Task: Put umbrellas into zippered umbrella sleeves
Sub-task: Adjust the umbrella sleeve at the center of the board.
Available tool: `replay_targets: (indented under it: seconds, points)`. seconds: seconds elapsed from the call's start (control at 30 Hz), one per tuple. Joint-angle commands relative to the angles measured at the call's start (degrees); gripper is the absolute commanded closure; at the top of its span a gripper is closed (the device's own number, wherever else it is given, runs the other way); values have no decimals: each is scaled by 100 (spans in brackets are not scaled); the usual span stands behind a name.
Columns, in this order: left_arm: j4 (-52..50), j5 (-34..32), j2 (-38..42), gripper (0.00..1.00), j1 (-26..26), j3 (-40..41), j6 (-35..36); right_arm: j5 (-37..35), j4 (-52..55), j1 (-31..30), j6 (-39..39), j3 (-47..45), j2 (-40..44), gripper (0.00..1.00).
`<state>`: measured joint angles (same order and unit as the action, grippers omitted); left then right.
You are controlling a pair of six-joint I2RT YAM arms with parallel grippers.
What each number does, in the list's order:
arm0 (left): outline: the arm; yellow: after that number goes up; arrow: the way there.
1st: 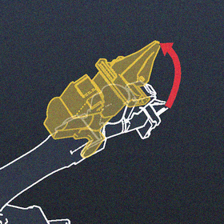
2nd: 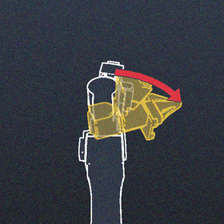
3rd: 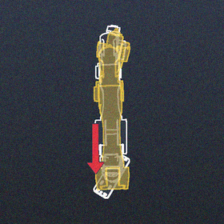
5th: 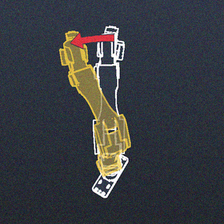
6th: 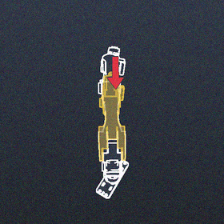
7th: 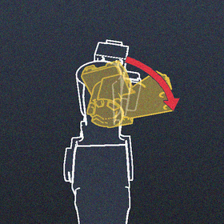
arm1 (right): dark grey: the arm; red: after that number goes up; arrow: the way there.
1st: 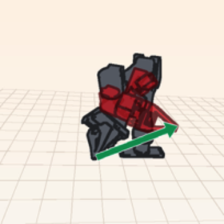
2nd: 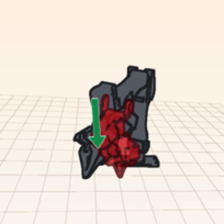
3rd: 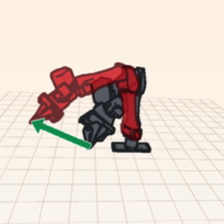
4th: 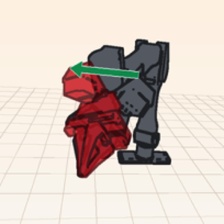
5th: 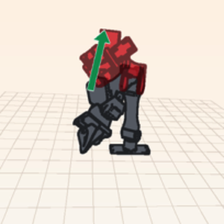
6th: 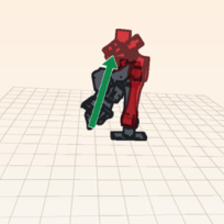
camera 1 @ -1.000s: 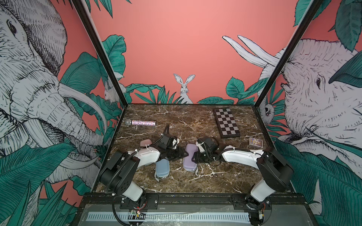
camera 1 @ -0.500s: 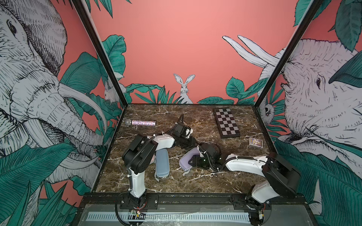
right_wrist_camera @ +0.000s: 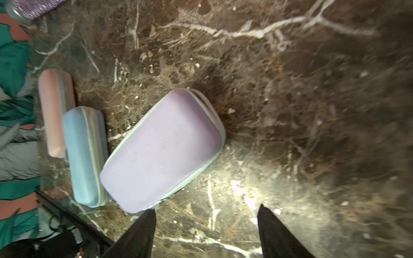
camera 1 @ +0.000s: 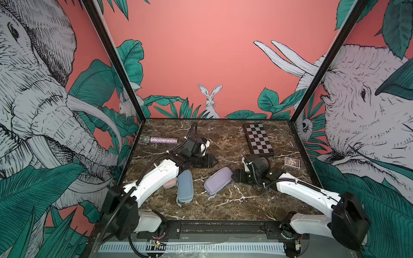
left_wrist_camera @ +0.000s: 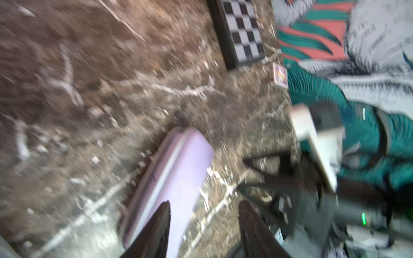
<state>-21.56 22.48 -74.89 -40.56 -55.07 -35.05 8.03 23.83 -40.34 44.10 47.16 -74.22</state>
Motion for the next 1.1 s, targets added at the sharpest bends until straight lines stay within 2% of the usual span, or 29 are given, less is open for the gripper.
replay_targets:
  seconds: [0.0, 0.1, 0.27, 0.43, 0.63, 0.77, 0.9, 1.0, 1.07]
  points:
    - [-144, -35, 149, 49, -646, 476, -489, -412, 557, 4, -1040, 793, -634, 29]
    - [280, 210, 100, 50, -1165, 881, -740, -351, 229, 29, -1366, 1569, -1454, 31]
    - [719, 578, -134, 52, -1367, 1497, -764, 289, 453, 21, -1659, 3155, -3010, 35]
    - [541, 341, -731, 50, -1346, 1395, -292, 551, 177, 31, -1483, 3014, -3318, 36]
    - [47, -259, -923, 48, -584, 791, 529, 545, -29, 74, -1363, 2045, -2854, 37]
    - [-250, -237, -1395, 48, -384, -23, 976, 493, -238, 241, -1307, 1659, -2458, 33]
    - [-531, -108, -1006, 48, -325, -224, 993, -191, 48, 449, -1236, 1445, -1442, 29]
    - [-572, -181, -581, 48, -232, -89, 986, -574, 322, 362, -646, 915, -685, 32]
    - [-409, -129, -599, 48, -152, -24, 949, -913, 253, -69, -13, 340, -164, 35]
